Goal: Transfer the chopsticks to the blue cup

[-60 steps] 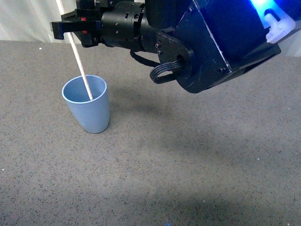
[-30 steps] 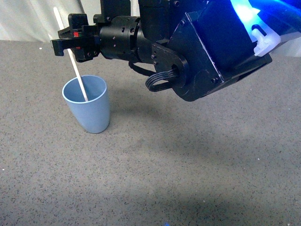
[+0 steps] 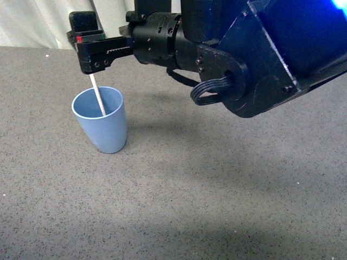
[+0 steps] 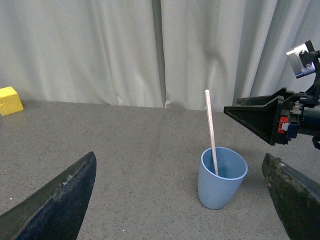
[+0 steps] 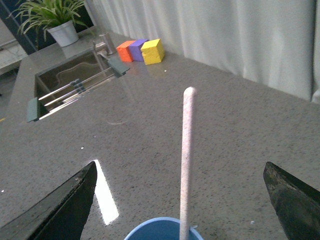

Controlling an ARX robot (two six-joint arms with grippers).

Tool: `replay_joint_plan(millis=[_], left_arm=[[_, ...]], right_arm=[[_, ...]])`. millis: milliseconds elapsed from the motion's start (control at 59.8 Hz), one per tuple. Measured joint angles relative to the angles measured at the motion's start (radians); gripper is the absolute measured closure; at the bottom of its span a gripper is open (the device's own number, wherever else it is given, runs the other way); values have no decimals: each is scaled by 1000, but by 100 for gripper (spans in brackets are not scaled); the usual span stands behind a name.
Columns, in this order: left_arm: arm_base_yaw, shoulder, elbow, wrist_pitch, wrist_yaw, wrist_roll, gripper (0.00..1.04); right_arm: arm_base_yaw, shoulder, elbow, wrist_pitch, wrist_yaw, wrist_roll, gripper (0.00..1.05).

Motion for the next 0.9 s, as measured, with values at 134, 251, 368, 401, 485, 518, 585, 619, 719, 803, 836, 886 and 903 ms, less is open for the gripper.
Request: replay_joint_plan(millis=[134, 251, 368, 401, 485, 518, 585, 619, 719, 803, 836, 886, 903], left_arm=[[0, 0, 0, 0, 0, 0, 7], [0, 0, 0, 0, 0, 0, 7], [0, 0, 0, 0, 0, 0, 7], [0, 0, 0, 0, 0, 0, 7], [0, 0, 0, 0, 0, 0, 7], [0, 0, 0, 0, 0, 0, 7], [0, 0, 0, 0, 0, 0, 7], [0, 0, 0, 0, 0, 0, 7], [0, 0, 0, 0, 0, 0, 7], [0, 0, 0, 0, -1, 0, 7], [0, 0, 0, 0, 0, 0, 7], [0, 0, 0, 0, 0, 0, 7], [0, 0, 0, 0, 0, 0, 7]], right_arm=[[-35, -15, -24, -48, 137, -44, 9], [-82, -33, -88, -17, 239, -86, 9], [-127, -81, -150, 5, 344, -111, 9], [-139, -98, -170, 18, 378, -116, 9], [-174, -142, -227, 44, 470, -132, 9], [-191, -163, -245, 5, 516, -140, 9], [-216, -184, -280, -27, 584, -158, 9], [-230, -193, -298, -45, 608, -160, 9], [-272, -189, -431, 215, 718, -159, 24], [-308, -241, -568, 406, 707, -160, 39], [-319, -275, -609, 435, 698, -160, 44], [-334, -338, -668, 455, 682, -160, 53], [-336, -350, -679, 458, 679, -160, 55]])
